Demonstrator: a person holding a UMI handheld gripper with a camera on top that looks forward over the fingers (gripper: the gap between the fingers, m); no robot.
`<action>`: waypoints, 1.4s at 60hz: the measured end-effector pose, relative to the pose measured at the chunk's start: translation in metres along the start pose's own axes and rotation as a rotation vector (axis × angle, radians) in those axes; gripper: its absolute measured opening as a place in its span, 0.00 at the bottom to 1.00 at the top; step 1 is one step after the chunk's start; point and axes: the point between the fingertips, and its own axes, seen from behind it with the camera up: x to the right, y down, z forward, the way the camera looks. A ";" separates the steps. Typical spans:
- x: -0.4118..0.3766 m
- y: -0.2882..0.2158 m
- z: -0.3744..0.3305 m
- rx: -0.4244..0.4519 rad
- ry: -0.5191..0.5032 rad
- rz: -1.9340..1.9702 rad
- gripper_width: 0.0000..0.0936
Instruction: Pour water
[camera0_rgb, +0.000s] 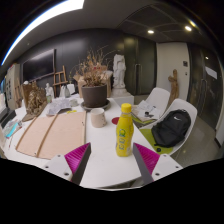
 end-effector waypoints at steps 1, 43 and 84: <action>0.006 0.000 0.007 0.009 0.004 -0.001 0.92; 0.044 0.008 0.171 0.093 -0.050 -0.055 0.34; 0.067 -0.192 0.269 0.202 0.387 -1.077 0.31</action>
